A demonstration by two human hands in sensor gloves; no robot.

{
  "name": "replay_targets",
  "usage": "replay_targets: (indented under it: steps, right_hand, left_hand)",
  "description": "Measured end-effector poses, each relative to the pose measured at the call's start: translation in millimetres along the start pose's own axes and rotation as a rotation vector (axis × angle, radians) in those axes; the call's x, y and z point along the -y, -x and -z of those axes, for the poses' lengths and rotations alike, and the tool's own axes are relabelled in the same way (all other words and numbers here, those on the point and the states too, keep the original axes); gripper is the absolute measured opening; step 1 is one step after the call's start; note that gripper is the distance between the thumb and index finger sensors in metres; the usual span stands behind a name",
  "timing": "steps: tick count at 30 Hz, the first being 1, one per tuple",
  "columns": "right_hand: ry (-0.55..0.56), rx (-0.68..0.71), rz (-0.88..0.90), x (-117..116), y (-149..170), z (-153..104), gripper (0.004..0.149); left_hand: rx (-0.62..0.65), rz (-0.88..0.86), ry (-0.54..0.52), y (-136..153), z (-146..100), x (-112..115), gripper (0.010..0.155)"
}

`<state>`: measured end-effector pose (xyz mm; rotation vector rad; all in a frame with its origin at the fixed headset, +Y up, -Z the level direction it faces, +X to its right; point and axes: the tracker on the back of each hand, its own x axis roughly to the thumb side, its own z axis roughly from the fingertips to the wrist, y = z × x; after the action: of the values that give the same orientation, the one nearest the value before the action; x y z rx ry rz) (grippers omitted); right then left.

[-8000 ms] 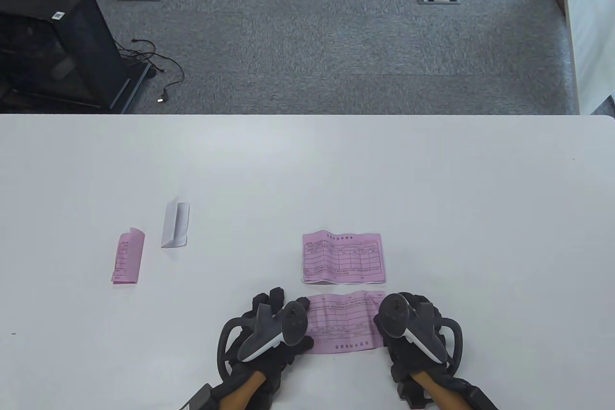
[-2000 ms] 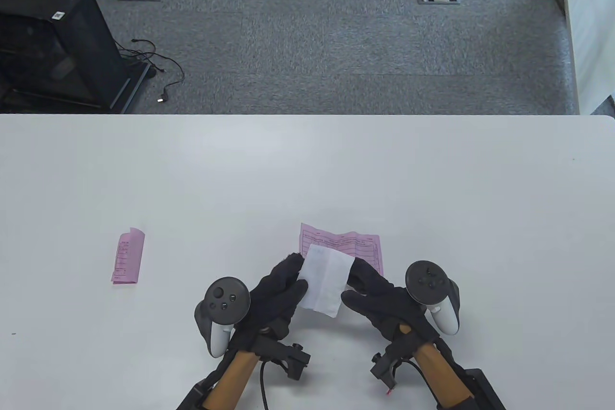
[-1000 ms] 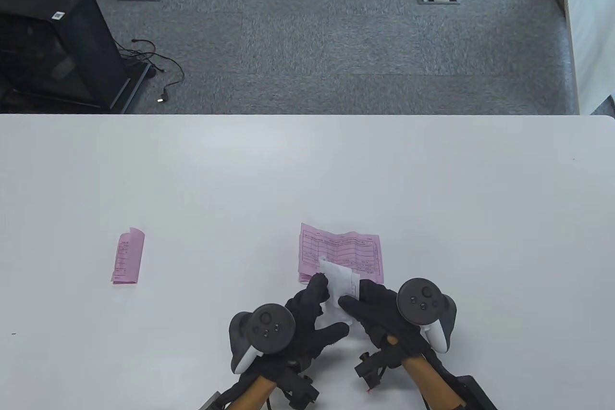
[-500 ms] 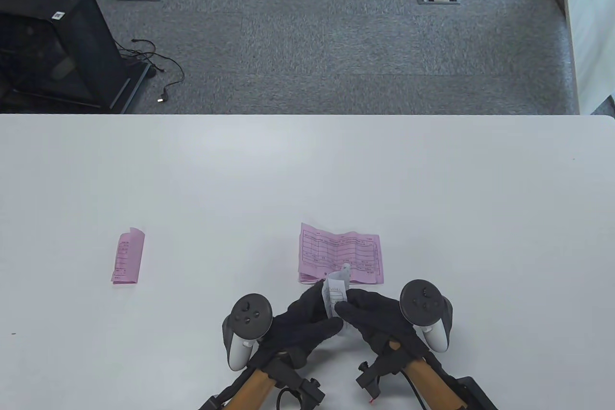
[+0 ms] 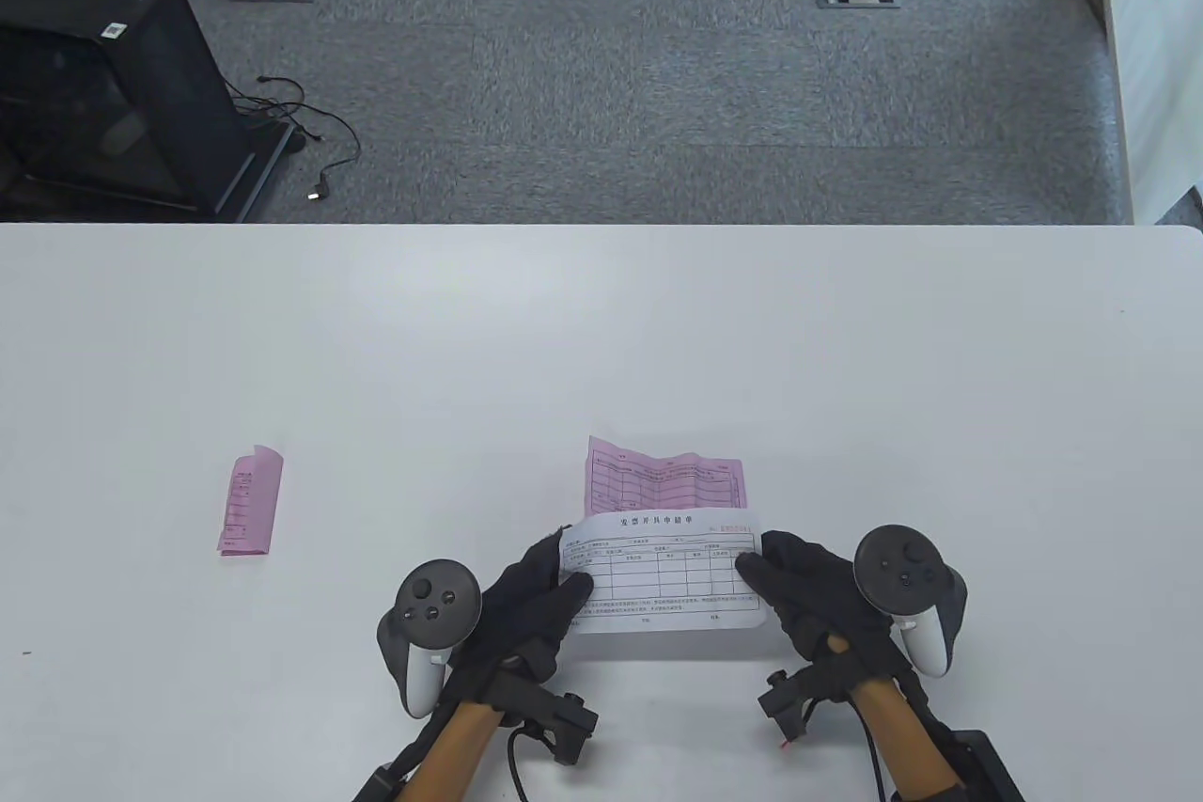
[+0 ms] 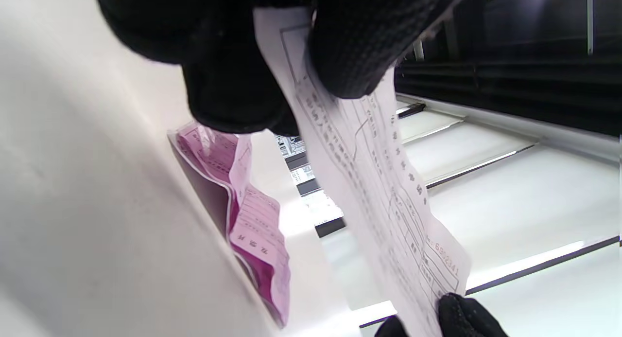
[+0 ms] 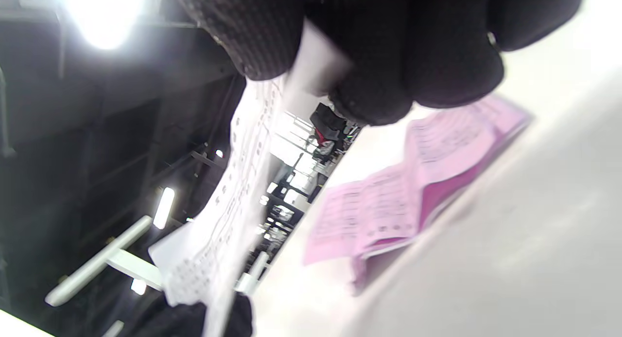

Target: Unfold folded invoices and stack

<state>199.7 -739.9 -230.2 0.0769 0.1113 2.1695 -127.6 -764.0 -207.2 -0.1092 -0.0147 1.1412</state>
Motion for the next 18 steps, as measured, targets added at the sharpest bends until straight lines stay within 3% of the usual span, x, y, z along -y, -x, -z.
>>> replay_targets:
  steps: [7, 10, 18]
  right_hand:
    - [-0.046, -0.035, -0.598, -22, 0, 0, 0.037]
    - [-0.097, -0.066, -0.713, -35, 1, 0, 0.037]
    - [-0.14, -0.09, -0.922, -49, -6, -3, 0.037]
  left_hand:
    - [-0.117, 0.512, 0.108, -5, 4, 20, 0.068]
    - [-0.146, 0.685, 0.16, -6, 5, 32, 0.073]
    - [-0.06, 1.126, 0.121, -19, -3, 53, 0.1]
